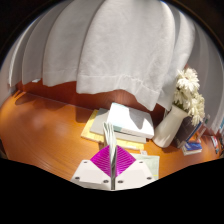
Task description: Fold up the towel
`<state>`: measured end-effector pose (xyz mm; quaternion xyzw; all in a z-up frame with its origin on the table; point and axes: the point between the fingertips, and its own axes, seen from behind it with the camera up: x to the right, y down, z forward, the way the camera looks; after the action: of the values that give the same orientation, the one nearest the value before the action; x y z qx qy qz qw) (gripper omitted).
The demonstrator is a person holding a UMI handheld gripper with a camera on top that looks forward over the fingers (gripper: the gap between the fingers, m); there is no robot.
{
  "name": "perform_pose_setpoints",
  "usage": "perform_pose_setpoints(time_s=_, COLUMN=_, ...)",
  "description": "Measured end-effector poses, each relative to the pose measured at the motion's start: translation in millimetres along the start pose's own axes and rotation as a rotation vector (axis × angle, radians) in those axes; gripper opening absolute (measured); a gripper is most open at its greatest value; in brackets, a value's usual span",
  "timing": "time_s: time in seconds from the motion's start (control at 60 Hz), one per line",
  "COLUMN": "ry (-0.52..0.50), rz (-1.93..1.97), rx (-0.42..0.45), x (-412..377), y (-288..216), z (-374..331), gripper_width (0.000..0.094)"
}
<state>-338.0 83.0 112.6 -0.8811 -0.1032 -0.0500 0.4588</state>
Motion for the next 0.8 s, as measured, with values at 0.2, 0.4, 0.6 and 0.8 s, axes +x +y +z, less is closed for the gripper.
perform_pose_setpoints(time_s=0.2, ry=0.038, rz=-0.017, rx=0.020, x=123, y=20, z=-15, gripper_width=0.0032)
perform_pose_setpoints(time_s=0.4, ry=0.014, rz=-0.028, rx=-0.069, x=182, y=101, z=0, gripper_width=0.0325)
perform_pose_setpoints(time_s=0.6, ry=-0.031, rz=0.030, rx=-0.023, x=196, y=91, z=-39, gripper_width=0.0663)
perform_pose_setpoints(time_s=0.8, ry=-0.030, rz=0.117, rx=0.117, x=210, y=28, z=-125, gripper_width=0.0697)
